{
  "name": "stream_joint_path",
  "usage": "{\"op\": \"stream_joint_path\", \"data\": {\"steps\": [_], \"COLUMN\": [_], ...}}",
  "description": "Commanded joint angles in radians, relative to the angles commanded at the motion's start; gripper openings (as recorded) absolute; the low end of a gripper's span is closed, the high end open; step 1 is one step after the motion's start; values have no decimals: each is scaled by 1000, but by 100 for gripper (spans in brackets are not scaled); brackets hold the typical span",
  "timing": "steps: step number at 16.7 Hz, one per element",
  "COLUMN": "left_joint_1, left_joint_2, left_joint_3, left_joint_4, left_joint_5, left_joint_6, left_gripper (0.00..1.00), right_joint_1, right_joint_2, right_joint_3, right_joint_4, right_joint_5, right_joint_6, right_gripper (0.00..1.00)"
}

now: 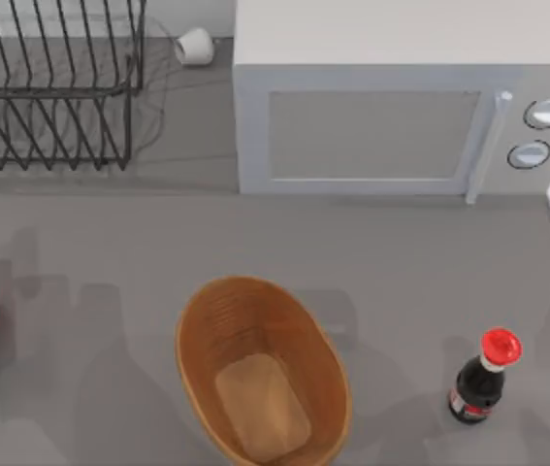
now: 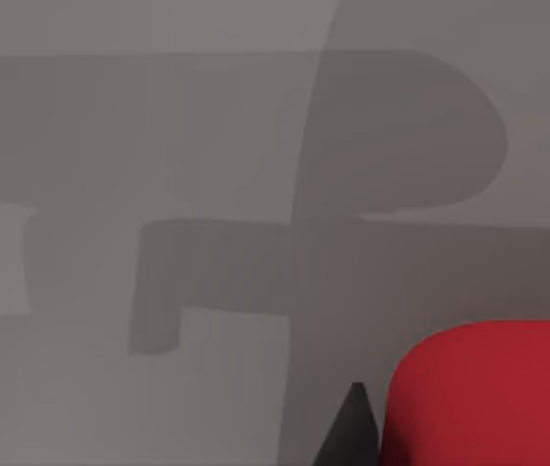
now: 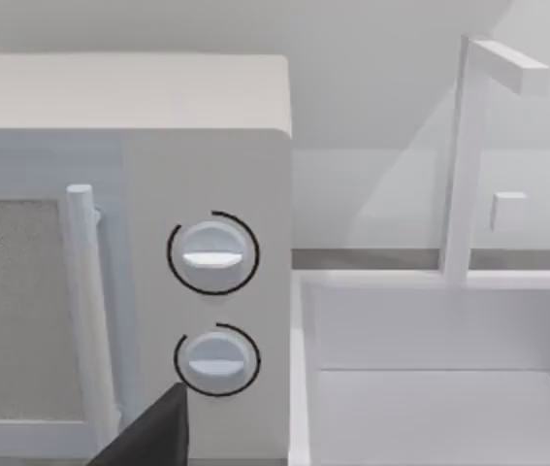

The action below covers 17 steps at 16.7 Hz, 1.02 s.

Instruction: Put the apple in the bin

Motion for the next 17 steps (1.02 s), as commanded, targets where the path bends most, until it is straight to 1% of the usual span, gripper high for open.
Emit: {"op": "stream_joint_path", "data": {"steps": [1,8,9,11,13,17], "left_joint_1": [0,0,16,17,17,13], "left_joint_2": [0,0,-39,-42,-58,-121], "left_joint_3": [0,0,3,17,62,200], "left_joint_4": [0,0,-72,-87,-145,-359], "left_joint_5": [0,0,-7,-6,-3,2], "left_joint_6": [0,0,-11,-9,-4,-2], "left_gripper": [0,0,0,0,0,0], "right_joint_1": [0,0,0,0,0,0], "right_joint_2": [0,0,0,0,0,0], "right_joint_3": [0,0,0,0,0,0], "right_joint_4": [0,0,0,0,0,0], "right_joint_5": [0,0,0,0,0,0], "right_joint_6": [0,0,0,0,0,0], "right_gripper": [100,100,100,100,100,100]}}
